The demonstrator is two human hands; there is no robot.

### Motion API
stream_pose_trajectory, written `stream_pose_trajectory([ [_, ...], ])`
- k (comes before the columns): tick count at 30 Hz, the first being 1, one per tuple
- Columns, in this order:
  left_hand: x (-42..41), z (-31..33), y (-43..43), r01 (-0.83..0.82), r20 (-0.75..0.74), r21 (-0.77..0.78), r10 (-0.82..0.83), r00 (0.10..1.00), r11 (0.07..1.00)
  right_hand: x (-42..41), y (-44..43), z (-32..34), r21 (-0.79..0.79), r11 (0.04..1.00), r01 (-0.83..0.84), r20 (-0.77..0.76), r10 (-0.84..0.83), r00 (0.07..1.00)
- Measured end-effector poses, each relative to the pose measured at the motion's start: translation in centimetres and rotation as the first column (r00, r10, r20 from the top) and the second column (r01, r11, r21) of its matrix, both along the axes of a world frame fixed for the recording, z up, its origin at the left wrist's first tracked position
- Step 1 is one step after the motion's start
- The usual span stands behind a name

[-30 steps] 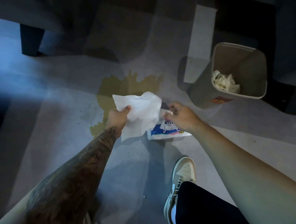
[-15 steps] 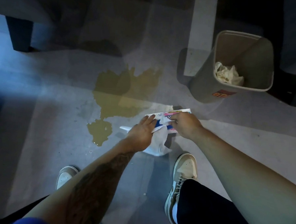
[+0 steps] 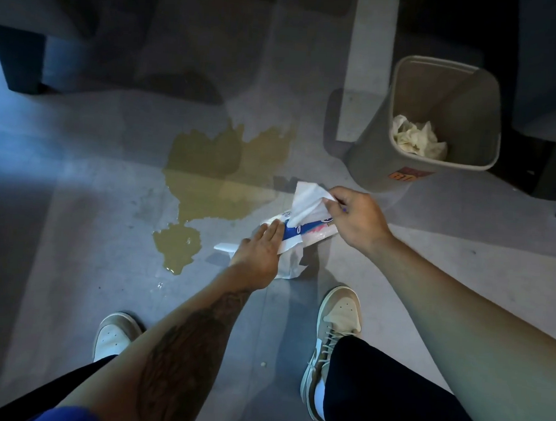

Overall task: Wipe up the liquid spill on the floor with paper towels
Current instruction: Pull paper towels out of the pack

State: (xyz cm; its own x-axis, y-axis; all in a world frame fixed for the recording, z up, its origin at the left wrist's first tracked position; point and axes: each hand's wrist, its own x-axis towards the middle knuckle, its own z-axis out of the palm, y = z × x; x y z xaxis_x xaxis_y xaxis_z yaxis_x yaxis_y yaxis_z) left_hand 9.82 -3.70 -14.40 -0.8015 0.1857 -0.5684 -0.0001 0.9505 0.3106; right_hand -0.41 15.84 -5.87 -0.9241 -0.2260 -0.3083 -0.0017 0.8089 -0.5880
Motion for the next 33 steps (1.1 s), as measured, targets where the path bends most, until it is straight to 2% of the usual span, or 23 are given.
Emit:
stream_pose_trajectory([
  [4, 0.3, -0.2, 0.0, -0.015, 0.024, 0.016, 0.015, 1.000, 1.000, -0.4, 0.7, 0.5, -0.122, 0.972, 0.201, 0.005, -0.202, 0.979],
  [7, 0.3, -0.4, 0.1, -0.068, 0.037, 0.037, 0.067, 0.997, 0.997, -1.1, 0.8, 1.4, -0.259, 0.891, 0.372, 0.000, -0.385, 0.923],
  [10, 0.0, 0.1, 0.3, -0.123, 0.040, 0.121, 0.119, 0.992, 0.985, -1.8, 0.3, 2.8, -0.341, 0.827, 0.447, -0.012, -0.479, 0.878],
  [15, -0.3, 1.0, 1.3, -0.122, 0.096, 0.199, 0.104, 0.990, 0.972, -3.9, -0.2, 3.8, -0.489, 0.620, 0.613, 0.090, -0.663, 0.743],
  [16, -0.5, 1.1, 1.5, -0.119, 0.063, 0.212, 0.108, 0.992, 0.970, -4.1, 0.0, 3.9, -0.471, 0.630, 0.618, 0.105, -0.655, 0.748],
  [19, -1.3, 1.0, 2.4, -0.019, -0.050, 0.188, 0.029, 0.998, 0.982, -4.1, 0.6, 3.9, -0.391, 0.742, 0.544, 0.046, -0.574, 0.817],
  [23, -3.3, 0.6, 3.8, 0.012, -0.105, 0.222, 0.011, 0.994, 0.975, -4.7, 0.7, 4.0, -0.407, 0.770, 0.491, 0.017, -0.532, 0.847],
  [25, -4.6, 0.1, 4.4, -0.027, -0.066, 0.266, 0.046, 0.997, 0.964, -4.9, 0.8, 3.9, -0.424, 0.769, 0.478, 0.001, -0.527, 0.850],
  [30, -6.8, -0.3, 5.4, -0.318, 0.237, 0.377, 0.241, 0.941, 0.870, -5.0, 1.3, 3.4, -0.418, 0.757, 0.502, 0.065, -0.526, 0.848],
  [33, -7.0, -0.1, 6.1, -0.369, 0.286, 0.435, 0.262, 0.921, 0.821, -4.6, 1.3, 2.8, -0.347, 0.795, 0.498, 0.140, -0.481, 0.866],
])
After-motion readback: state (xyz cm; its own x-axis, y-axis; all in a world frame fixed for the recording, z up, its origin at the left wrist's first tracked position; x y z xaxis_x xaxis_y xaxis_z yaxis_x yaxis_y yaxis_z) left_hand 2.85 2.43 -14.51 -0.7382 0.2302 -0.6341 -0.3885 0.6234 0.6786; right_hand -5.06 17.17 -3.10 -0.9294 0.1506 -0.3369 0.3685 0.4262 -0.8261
